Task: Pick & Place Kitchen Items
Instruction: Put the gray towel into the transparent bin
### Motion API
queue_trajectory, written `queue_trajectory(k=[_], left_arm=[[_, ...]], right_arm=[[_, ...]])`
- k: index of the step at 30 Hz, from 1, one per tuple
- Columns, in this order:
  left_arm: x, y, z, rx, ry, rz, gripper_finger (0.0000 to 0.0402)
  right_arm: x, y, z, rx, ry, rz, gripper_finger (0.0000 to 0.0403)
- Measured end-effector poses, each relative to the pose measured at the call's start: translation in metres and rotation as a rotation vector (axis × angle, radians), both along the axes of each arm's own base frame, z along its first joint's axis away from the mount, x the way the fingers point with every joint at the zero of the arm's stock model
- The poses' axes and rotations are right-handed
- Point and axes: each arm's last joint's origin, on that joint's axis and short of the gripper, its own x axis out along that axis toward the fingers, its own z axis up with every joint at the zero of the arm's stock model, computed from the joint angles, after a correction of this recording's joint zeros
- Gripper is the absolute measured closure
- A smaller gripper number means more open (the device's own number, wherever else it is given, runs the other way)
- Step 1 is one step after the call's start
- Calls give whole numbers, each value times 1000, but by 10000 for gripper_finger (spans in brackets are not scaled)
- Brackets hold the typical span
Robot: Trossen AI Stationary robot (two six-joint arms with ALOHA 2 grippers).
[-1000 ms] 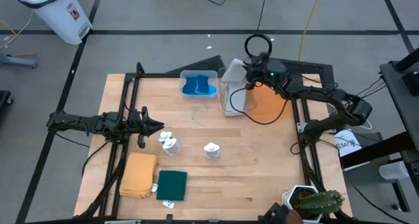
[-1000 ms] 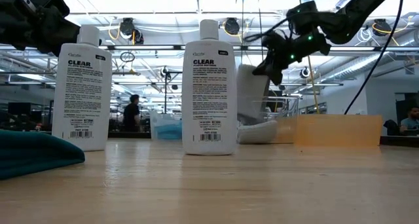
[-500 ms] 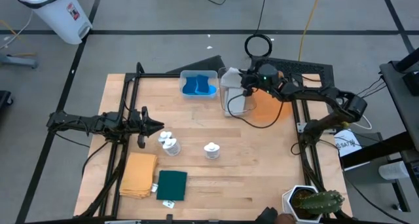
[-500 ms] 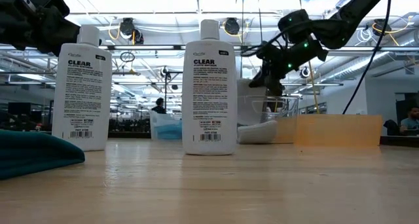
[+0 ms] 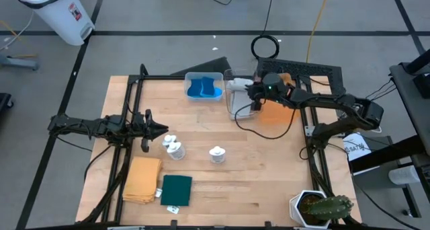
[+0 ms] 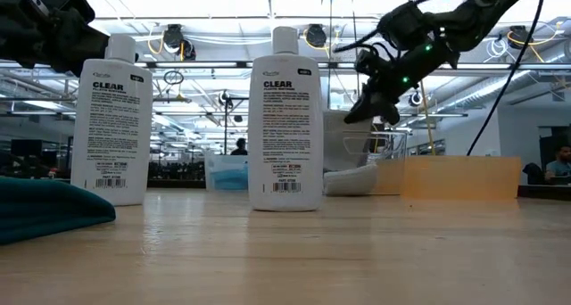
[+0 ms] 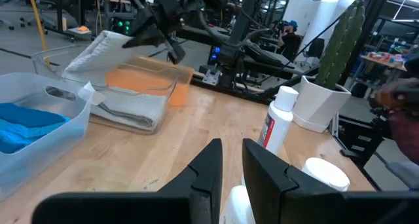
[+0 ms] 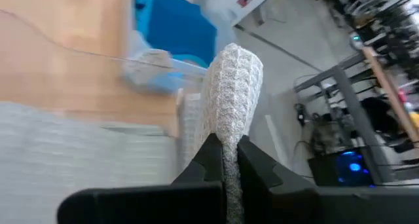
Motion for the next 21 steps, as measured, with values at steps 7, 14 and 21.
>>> queue_trajectory(k=[7,14,21], left_arm=[[0,0,0,0,0,0,339],[0,0,0,0,0,0,339],[0,0,0,0,0,0,339]], right_arm=[[-2,19,4,56,24,37,402],[-7,32,6,138,45,63,401],[-9,37,3,282,31,174,401]])
